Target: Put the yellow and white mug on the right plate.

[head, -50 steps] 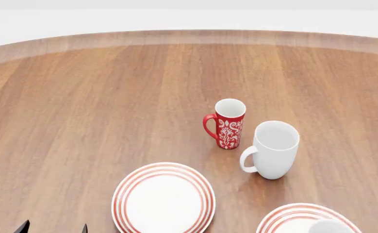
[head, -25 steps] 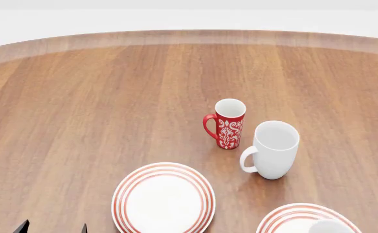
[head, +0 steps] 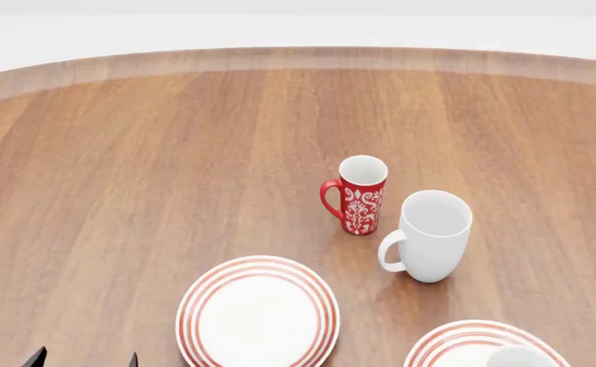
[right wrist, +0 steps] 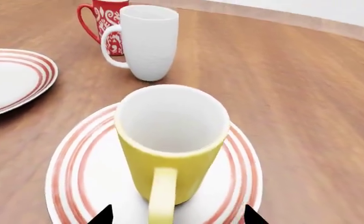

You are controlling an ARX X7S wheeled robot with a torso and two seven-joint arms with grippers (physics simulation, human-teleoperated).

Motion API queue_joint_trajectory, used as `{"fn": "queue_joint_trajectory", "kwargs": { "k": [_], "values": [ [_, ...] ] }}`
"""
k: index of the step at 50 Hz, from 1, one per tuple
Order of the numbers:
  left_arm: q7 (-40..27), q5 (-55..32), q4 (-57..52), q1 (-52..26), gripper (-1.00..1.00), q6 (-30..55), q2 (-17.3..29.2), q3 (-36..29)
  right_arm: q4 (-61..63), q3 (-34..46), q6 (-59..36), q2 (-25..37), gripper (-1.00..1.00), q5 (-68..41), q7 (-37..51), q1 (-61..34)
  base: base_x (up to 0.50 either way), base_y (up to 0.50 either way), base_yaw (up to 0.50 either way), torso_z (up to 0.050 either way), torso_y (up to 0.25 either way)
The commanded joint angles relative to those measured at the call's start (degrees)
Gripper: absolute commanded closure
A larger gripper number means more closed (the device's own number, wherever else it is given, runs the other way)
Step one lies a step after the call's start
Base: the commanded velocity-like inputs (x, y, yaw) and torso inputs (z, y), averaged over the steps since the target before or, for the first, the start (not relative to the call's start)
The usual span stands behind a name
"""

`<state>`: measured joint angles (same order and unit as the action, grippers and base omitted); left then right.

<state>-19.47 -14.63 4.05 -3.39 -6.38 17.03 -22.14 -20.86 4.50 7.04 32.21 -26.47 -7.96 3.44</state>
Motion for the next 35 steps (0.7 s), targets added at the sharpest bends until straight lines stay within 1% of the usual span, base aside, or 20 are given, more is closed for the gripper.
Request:
{"fn": "queue_joint_trajectory", "kwargs": {
  "k": [1, 15, 35],
  "values": [
    [-0.1, 0.0, 0.1, -0.1, -1.0, -0.1, 0.0, -0.3, 8.1, -2.0, 0.0, 2.0, -1.0, -0.8, 3.0, 5.6, 0.0, 0.0, 0.0, 0.0, 0.0],
    [-0.3, -0.1, 0.2, -0.2, -1.0, -0.2, 0.2, -0.4, 17.0, -4.1, 0.8, 4.1, -1.0, -0.4, 6.0, 11.9, 0.0, 0.0, 0.0, 0.0, 0.0],
    [-0.8, -0.5, -0.2, -0.3, -1.0, 0.0, 0.5, -0.3, 24.3, -6.1, 2.9, 5.5, -1.0, 0.1, 7.6, 17.8, 0.0, 0.0, 0.0, 0.0, 0.0]
  ]
}}
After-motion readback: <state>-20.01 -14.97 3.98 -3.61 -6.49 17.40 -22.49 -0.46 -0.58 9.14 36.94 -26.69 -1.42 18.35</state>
